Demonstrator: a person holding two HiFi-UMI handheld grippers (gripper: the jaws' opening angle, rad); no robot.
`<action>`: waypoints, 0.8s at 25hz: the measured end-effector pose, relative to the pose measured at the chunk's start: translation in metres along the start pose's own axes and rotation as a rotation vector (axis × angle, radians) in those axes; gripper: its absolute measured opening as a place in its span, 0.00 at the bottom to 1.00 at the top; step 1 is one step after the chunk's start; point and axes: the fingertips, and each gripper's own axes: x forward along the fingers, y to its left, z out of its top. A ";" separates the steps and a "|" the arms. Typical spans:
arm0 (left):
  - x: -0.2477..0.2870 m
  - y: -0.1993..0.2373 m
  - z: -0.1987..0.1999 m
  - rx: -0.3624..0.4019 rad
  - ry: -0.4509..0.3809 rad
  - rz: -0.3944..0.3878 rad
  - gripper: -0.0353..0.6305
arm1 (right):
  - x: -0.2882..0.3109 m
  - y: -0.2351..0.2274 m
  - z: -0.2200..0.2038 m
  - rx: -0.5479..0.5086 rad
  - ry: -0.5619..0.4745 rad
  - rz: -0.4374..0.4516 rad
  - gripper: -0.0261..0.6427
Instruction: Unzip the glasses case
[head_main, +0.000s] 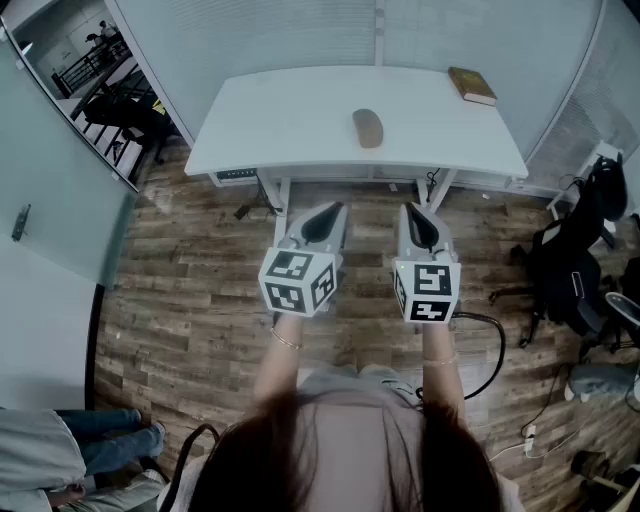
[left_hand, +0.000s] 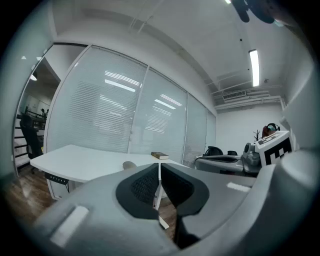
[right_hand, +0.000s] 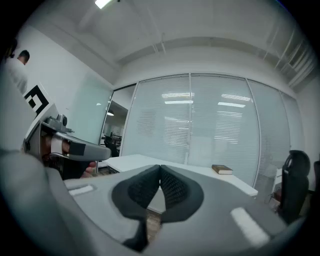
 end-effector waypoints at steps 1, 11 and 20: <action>0.001 0.002 0.000 -0.008 -0.001 -0.005 0.08 | 0.002 0.000 0.000 0.002 0.000 -0.006 0.04; 0.021 0.018 0.002 -0.060 -0.012 -0.060 0.08 | 0.024 -0.001 0.005 0.061 -0.056 -0.001 0.04; 0.059 0.032 -0.003 -0.075 -0.003 -0.065 0.08 | 0.053 -0.016 -0.001 0.157 -0.051 0.024 0.04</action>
